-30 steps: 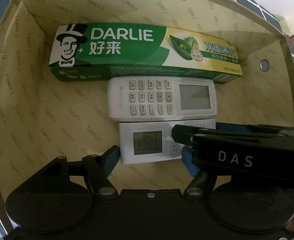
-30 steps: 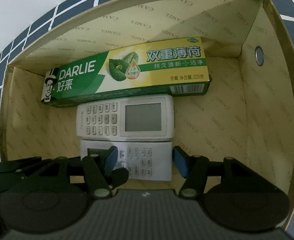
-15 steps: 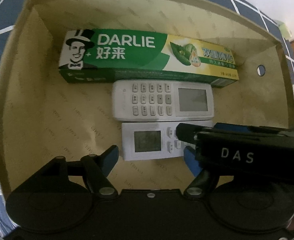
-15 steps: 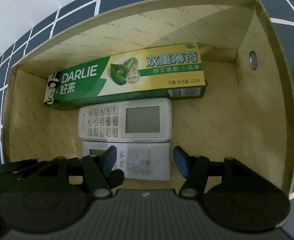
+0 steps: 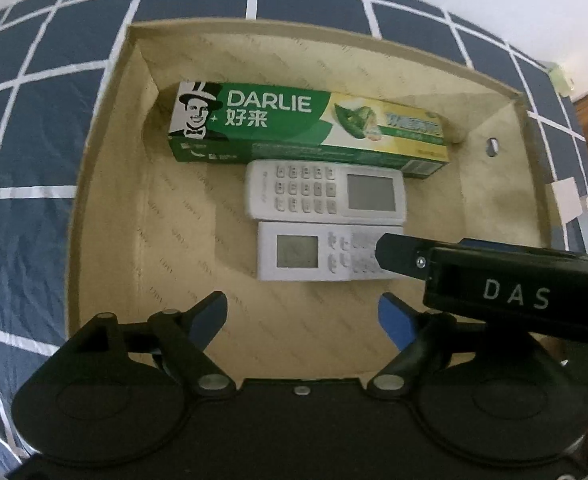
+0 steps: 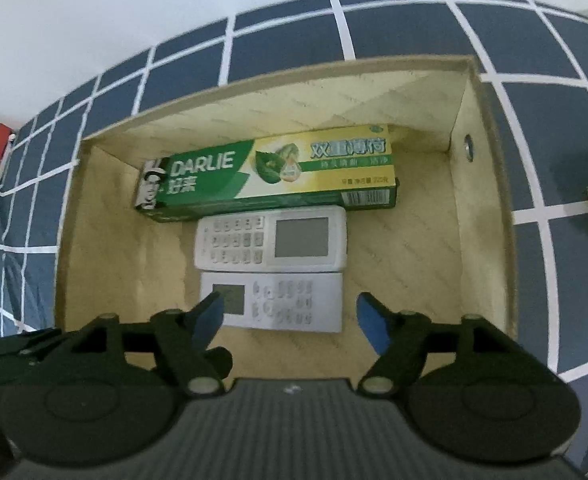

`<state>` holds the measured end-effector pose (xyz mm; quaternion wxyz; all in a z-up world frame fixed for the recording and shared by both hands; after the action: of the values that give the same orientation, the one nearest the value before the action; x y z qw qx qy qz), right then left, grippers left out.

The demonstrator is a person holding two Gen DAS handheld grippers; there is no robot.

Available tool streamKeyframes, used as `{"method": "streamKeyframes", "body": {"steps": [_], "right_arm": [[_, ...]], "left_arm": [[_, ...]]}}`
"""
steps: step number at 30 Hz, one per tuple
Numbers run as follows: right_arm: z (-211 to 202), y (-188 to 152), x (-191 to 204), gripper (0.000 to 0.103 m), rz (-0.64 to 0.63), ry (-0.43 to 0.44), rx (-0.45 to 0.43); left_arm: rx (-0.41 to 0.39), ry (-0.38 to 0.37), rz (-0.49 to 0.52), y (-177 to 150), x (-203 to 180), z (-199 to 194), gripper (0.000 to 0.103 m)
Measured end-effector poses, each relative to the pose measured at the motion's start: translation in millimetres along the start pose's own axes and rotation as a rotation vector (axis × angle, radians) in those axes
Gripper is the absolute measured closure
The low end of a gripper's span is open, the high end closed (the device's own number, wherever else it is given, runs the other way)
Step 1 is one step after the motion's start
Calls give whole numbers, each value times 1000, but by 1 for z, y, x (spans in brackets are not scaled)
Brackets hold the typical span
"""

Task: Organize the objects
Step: 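Withdraw the left tool up from the cardboard box, then move the left tool toward the white power strip on the bed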

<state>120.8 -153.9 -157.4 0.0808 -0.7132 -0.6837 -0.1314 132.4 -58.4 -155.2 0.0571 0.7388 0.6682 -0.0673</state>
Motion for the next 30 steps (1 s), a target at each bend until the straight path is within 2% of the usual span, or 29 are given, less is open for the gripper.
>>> {"method": "streamKeyframes", "body": {"steps": [6, 10, 20, 23, 25, 30], "right_arm": [[-28, -16, -4, 19, -8, 4, -49], [-47, -28, -10, 13, -3, 2, -80], [-88, -58, -42, 0, 50, -10, -151], [-97, -64, -58, 0, 86, -23, -170], [-103, -68, -70, 0, 105, -29, -180], [-119, -78, -100, 0, 157, -50, -207]], "left_arm": [[-50, 5, 9, -21, -10, -22, 21], [-79, 8, 21, -37, -22, -32, 14], [-112, 33, 71, -63, -48, -44, 8], [-114, 31, 93, -67, -57, -44, 8], [-117, 40, 114, -69, -65, -44, 1], [-120, 43, 148, -73, -85, -43, 0]]}}
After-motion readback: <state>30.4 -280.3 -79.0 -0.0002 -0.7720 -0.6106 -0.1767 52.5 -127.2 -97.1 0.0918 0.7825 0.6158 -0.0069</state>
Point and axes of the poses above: each gripper's, at about its wrist camera, not at the fingertips, and z roughly the way its jaws point, x to its left, y to its top, the point moved 9 cm from there along z, roughly the way its jaws point, and after that the axes turned 10 degrees about x, right-handed, at the moved point
